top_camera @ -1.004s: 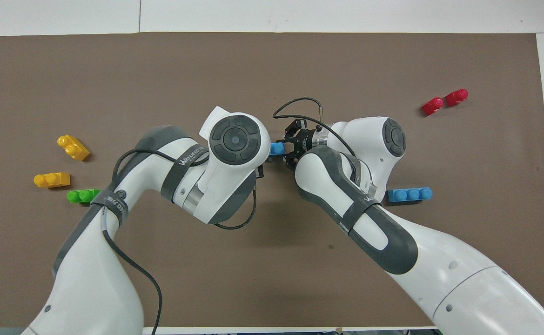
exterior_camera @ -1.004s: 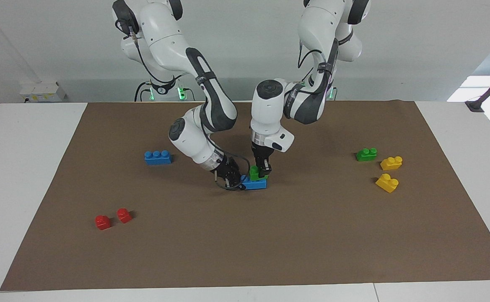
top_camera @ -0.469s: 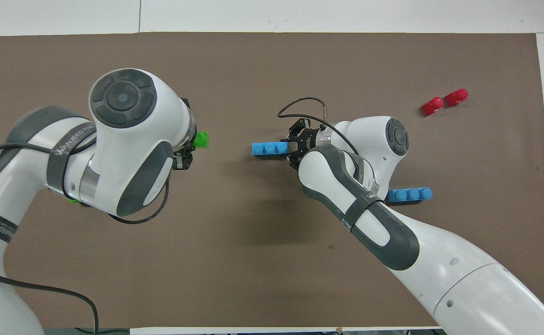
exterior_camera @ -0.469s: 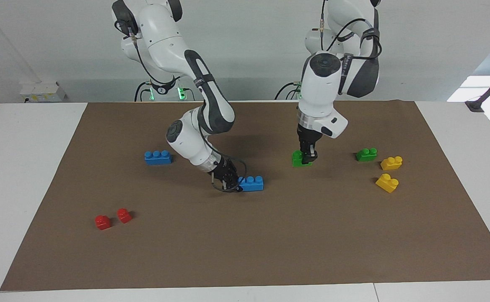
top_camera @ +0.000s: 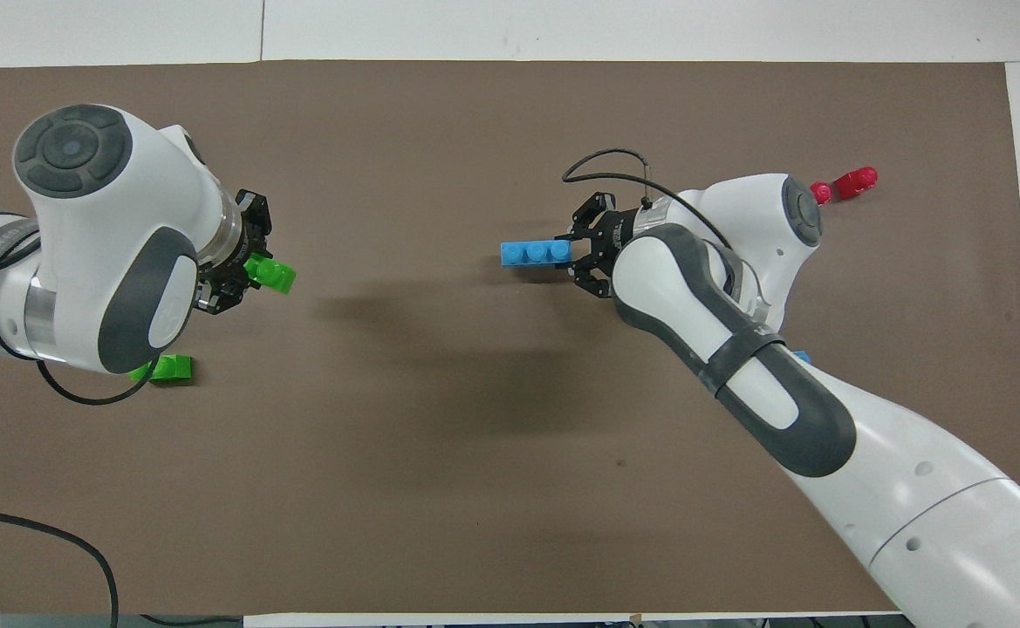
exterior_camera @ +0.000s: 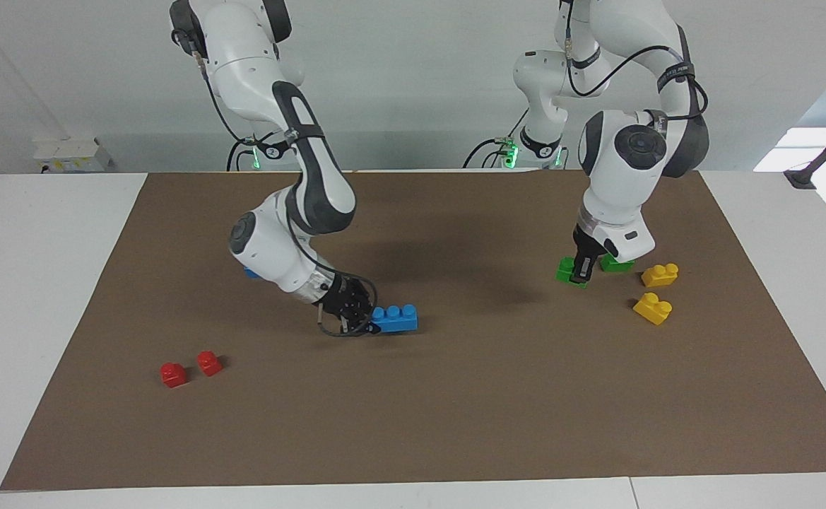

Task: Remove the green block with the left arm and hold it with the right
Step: 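Pull the green brick away with the left gripper while the right gripper holds blue, then lower the green brick with the left gripper while the right gripper lowers blue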

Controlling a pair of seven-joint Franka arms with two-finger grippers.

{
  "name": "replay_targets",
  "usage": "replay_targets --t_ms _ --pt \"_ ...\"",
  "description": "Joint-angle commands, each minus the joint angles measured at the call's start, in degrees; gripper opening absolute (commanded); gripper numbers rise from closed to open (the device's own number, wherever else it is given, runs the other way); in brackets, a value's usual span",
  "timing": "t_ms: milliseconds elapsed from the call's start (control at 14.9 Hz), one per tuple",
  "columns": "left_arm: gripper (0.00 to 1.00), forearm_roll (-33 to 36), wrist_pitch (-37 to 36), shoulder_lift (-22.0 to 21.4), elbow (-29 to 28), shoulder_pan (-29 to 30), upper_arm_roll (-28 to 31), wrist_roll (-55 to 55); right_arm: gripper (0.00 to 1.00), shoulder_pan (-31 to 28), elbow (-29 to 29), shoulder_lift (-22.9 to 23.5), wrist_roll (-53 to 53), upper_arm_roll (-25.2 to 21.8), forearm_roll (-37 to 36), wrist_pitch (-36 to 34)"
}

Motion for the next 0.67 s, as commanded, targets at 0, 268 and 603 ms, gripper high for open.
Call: replay_targets --t_ms 0,268,603 --pt "0.0 -0.76 6.32 -4.21 -9.29 1.9 -0.58 10.61 0.0 -6.07 1.72 -0.31 -6.53 0.5 -1.31 -5.76" --pt "0.0 -0.76 12.66 -2.81 -12.29 4.27 -0.49 14.07 0.0 -14.33 1.81 0.04 -11.37 0.59 -4.47 -11.21" --pt "0.0 -0.76 18.64 -0.52 -13.52 8.67 -0.49 13.1 0.0 -19.88 1.2 0.66 -14.81 0.5 -7.98 -13.95"
